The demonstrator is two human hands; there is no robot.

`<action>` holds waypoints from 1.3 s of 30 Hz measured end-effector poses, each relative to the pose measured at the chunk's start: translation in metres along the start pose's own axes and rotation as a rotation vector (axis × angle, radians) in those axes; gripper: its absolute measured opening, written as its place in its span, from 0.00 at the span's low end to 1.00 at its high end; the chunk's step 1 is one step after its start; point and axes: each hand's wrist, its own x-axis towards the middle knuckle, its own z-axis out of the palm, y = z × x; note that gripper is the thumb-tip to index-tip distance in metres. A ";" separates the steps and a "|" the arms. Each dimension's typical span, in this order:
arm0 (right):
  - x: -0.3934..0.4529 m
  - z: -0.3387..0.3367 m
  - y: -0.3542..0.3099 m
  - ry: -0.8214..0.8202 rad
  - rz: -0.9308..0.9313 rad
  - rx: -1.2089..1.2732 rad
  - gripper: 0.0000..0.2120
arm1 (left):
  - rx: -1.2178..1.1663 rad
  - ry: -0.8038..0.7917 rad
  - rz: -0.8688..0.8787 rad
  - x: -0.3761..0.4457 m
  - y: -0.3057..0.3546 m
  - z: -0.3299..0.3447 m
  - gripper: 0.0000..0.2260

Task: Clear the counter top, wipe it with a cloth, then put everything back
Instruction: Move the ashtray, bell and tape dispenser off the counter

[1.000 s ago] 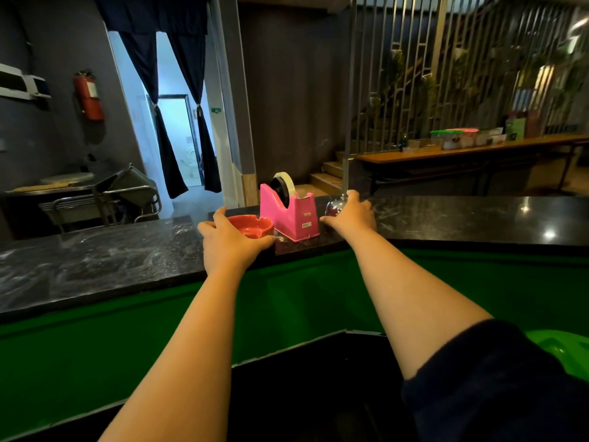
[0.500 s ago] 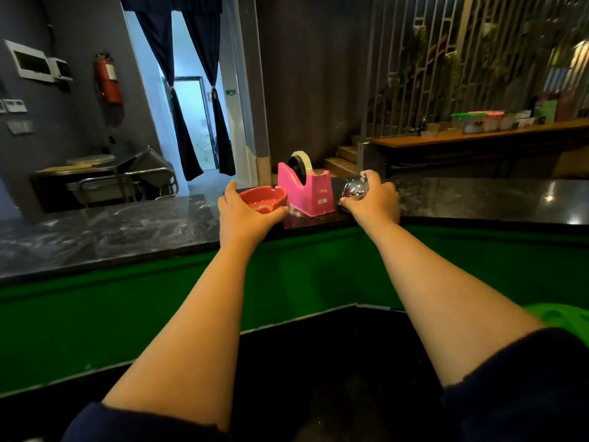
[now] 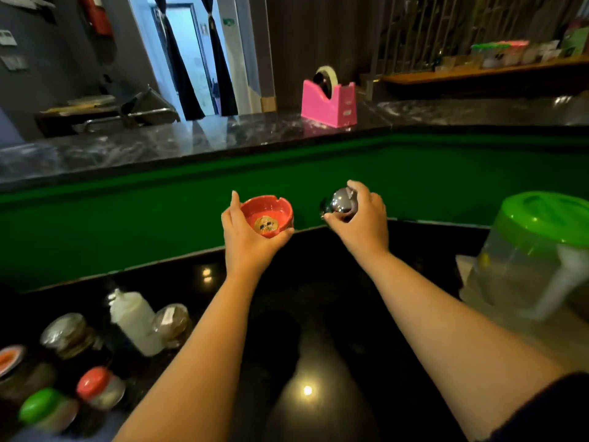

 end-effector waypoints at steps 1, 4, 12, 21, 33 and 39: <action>-0.017 0.009 0.003 -0.031 0.000 0.005 0.35 | 0.007 -0.004 -0.030 -0.014 -0.016 -0.001 0.54; -0.066 0.034 0.013 -0.135 -0.001 0.018 0.35 | 0.014 -0.007 -0.125 -0.053 -0.058 -0.001 0.54; -0.168 0.073 0.054 -0.424 0.125 0.035 0.41 | 0.063 -0.132 -0.205 -0.123 -0.137 0.016 0.53; -0.198 0.090 0.076 -0.516 0.174 -0.034 0.40 | 0.160 -0.178 -0.248 -0.152 -0.171 0.026 0.54; -0.186 0.079 0.064 -0.580 0.191 -0.084 0.38 | 0.294 -0.331 -0.285 -0.135 -0.152 0.005 0.41; -0.122 0.045 0.022 -0.416 0.070 -0.057 0.24 | 0.232 -0.186 0.045 -0.079 -0.084 -0.014 0.17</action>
